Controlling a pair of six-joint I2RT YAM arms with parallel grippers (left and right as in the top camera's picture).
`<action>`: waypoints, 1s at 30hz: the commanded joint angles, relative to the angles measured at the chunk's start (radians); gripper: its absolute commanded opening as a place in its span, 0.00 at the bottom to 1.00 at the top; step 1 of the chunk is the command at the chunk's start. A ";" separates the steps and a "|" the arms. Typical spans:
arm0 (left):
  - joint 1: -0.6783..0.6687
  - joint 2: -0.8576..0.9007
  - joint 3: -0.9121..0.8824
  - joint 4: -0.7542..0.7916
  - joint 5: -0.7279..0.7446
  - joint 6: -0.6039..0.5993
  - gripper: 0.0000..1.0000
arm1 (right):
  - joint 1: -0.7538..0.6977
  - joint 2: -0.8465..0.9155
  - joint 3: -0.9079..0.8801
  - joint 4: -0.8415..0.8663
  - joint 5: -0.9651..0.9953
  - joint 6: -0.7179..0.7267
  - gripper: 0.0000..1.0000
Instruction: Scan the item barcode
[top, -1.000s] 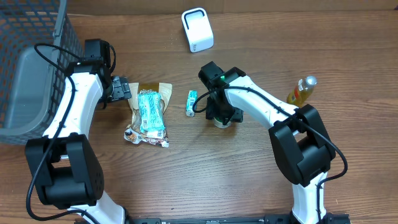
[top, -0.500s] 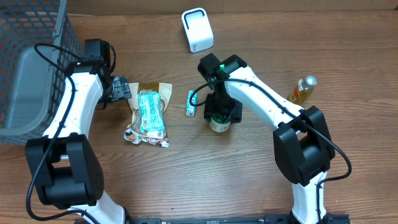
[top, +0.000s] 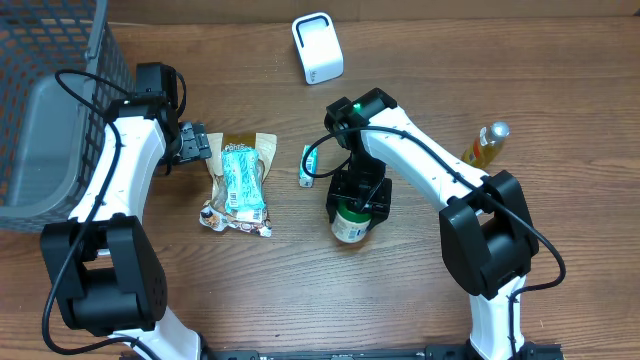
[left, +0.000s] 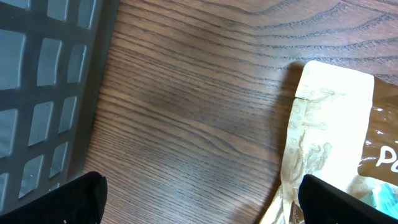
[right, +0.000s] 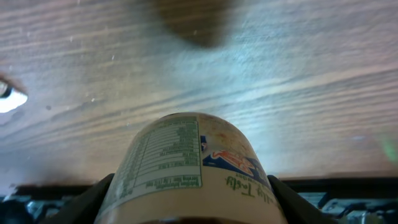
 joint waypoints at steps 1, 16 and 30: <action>-0.004 -0.001 0.005 0.002 -0.013 0.004 1.00 | -0.002 -0.002 0.023 -0.005 -0.121 -0.001 0.60; -0.004 -0.001 0.005 0.002 -0.013 0.004 1.00 | -0.002 -0.002 0.023 -0.021 -0.287 -0.001 0.52; -0.004 -0.001 0.005 0.002 -0.013 0.004 0.99 | -0.003 -0.002 0.023 -0.046 -0.430 -0.001 0.52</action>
